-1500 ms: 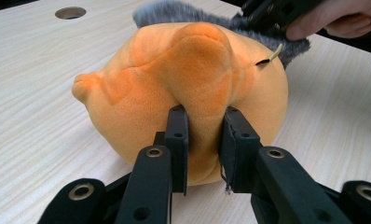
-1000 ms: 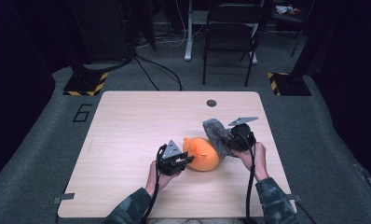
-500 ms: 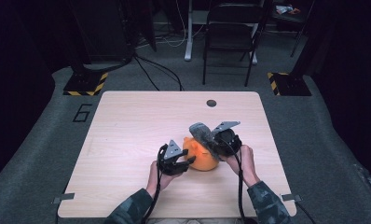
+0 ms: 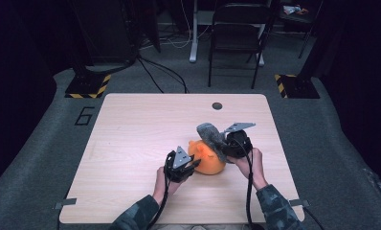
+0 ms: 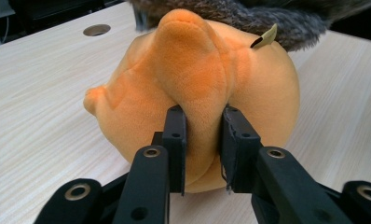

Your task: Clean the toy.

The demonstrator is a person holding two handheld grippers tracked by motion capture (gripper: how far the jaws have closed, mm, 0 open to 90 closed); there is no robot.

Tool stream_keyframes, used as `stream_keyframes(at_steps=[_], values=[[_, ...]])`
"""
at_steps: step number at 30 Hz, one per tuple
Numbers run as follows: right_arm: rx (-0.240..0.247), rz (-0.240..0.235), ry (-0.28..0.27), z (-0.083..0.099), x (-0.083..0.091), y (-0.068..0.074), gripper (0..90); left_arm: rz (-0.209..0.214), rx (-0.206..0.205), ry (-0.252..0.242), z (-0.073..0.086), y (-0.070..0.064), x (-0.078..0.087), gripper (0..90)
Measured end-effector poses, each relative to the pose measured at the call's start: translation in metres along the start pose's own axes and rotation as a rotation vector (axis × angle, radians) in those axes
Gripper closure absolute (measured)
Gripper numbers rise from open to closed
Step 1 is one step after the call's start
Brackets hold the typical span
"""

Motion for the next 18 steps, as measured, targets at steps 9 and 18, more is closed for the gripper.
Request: stream_keyframes(at_steps=[9,18], values=[[0.075,-0.062,-0.037,-0.019,0.010,0.038,77.2,0.025,0.072,-0.012,-0.003,0.002,0.000,74.7],[0.070,-0.004,0.031,-0.001,-0.004,0.020,76.6,0.032,0.043,0.008,0.001,0.002,-0.001,73.2]])
Point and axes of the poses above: each handheld gripper's, and its own axes: x roughly backward along the jaws, z roughly out of its underside, y roughly to its left, the point moved 9 cm from there along -x, roughly forward along the jaws, and after that the axes turned 3 degrees about x, right-handed, at the moved point
